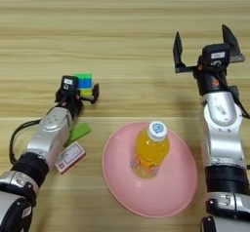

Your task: Move the objects on the table

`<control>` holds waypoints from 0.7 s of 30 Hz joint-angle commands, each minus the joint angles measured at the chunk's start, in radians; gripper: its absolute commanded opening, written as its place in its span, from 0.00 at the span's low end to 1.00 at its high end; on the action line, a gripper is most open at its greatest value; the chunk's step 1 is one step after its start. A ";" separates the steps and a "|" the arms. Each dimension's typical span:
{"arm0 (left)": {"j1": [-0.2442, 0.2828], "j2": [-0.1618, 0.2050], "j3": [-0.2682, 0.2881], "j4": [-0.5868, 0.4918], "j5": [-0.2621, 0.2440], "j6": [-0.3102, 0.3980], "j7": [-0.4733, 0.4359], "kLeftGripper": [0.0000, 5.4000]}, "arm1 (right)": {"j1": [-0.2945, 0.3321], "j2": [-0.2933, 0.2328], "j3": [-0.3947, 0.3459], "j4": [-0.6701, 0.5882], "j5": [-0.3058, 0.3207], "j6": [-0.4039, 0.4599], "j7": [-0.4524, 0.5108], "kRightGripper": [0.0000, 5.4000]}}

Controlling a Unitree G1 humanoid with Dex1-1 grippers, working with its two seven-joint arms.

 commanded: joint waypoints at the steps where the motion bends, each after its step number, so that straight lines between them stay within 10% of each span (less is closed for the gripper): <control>1: -0.019 0.000 -0.003 0.011 0.009 -0.001 -0.003 0.79 | -0.005 0.000 -0.002 0.002 0.002 0.010 -0.001 1.00; 21: 0.029 0.021 -0.038 -0.137 0.036 -0.045 -0.036 0.61 | -0.011 0.001 0.001 0.011 -0.002 0.009 0.000 1.00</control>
